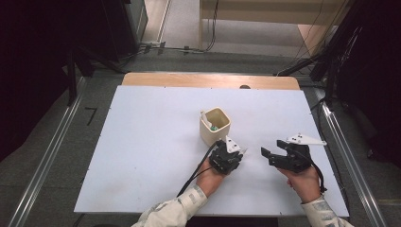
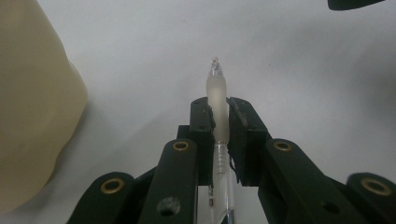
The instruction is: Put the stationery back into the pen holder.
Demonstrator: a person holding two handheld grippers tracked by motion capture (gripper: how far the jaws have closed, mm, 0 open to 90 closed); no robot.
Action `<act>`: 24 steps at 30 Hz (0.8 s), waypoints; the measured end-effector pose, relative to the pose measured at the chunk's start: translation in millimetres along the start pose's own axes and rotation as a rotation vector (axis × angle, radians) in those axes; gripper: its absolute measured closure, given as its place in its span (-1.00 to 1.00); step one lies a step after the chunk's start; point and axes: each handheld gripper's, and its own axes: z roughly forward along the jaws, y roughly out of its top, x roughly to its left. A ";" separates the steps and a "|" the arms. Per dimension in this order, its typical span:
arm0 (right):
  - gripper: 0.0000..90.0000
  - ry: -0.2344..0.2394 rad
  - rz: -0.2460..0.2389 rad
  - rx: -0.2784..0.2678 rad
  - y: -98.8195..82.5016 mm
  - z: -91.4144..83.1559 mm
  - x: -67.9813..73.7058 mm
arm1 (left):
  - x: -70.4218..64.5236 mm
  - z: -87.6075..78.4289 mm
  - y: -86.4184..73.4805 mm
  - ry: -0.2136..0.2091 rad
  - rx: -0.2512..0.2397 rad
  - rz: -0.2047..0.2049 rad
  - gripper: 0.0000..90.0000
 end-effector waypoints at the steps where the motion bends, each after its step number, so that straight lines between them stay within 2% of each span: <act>1: -0.45 0.000 -0.001 0.000 0.0 0.0 0.1 | 0.0 0.1 0.0 -0.004 0.003 -0.003 0.82; 13: -0.45 0.000 0.000 -0.001 0.0 -0.1 0.0 | 3.5 -8.8 4.0 -0.015 -0.021 -0.023 0.82; 19: -0.45 -0.001 0.000 -0.002 0.0 -0.2 0.2 | 8.4 -20.1 13.7 -0.006 -0.053 -0.025 0.82; 24: -0.45 -0.001 0.001 0.000 -0.1 0.0 0.1 | 15.1 -28.6 22.9 -0.007 -0.074 -0.043 0.82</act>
